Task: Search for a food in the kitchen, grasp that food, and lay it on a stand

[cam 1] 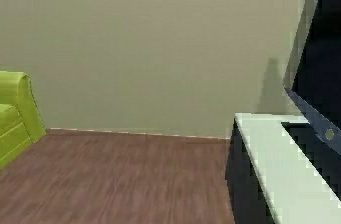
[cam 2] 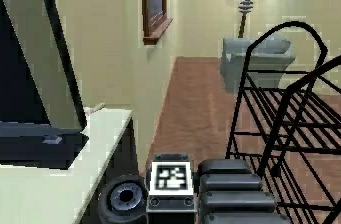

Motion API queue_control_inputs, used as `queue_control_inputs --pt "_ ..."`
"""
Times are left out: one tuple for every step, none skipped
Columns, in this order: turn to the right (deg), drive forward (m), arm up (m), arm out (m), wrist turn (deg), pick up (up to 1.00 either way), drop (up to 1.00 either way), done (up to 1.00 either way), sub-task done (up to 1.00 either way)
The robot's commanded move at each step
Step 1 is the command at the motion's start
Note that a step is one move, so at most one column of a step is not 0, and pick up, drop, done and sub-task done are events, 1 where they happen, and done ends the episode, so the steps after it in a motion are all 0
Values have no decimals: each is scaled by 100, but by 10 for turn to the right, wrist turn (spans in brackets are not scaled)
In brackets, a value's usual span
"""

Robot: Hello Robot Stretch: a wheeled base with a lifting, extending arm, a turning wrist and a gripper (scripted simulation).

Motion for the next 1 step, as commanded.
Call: queue_control_inputs --pt "0 90 0 0 0 0 0 0 0"
